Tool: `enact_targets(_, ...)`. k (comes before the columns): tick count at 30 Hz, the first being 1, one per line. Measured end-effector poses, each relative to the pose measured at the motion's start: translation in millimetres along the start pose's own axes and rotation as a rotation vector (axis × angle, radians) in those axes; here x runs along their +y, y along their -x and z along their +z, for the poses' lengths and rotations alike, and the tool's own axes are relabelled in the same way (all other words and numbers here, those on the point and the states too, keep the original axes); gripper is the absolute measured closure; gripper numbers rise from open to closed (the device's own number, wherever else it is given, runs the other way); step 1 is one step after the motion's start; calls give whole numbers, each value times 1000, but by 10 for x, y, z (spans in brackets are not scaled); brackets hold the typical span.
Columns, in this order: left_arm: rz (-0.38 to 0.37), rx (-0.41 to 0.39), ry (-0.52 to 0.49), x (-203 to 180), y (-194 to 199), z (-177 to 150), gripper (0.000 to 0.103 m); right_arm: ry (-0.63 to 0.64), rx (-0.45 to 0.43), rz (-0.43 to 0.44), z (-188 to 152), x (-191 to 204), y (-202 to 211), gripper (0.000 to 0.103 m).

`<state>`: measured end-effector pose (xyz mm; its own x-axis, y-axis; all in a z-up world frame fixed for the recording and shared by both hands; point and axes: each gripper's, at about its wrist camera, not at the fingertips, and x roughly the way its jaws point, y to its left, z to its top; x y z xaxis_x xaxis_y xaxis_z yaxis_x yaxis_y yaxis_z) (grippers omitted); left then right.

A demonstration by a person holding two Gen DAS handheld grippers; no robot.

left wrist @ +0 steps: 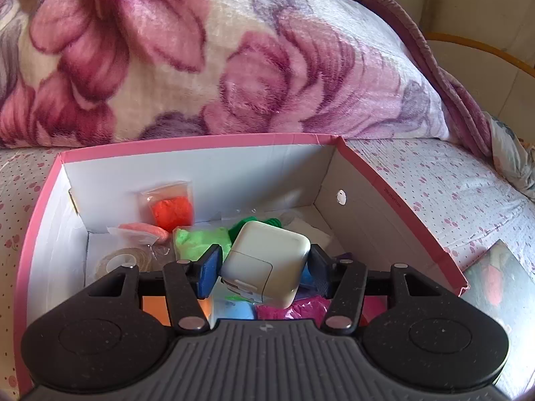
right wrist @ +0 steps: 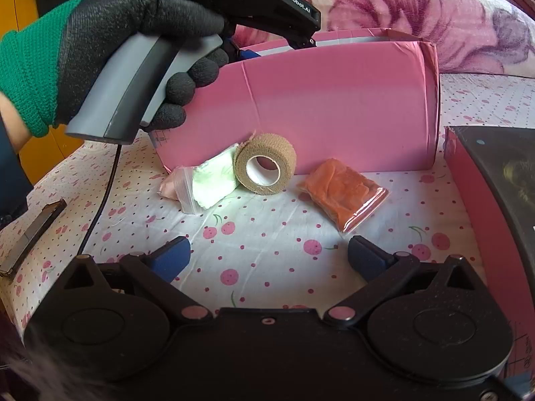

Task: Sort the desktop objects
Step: 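Lower the white charger into the shoebox and open the left tool, then move both tools over to the dark book with the pink edge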

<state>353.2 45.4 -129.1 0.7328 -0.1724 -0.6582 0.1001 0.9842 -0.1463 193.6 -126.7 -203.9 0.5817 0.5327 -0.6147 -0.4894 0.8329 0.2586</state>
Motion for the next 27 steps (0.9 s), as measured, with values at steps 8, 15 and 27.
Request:
enact_targets(8,-2,-18,1,12,84,4,31,5,4,-4,7,-3,-23,1)
enact_targets(15,-1,-74,15,101,316,47,31,16,12,-14,16,7,-48,1)
enact_targets(27,-45,-184,-50,-58,905,110,31,-3,7,-4,18,-29,-65,1)
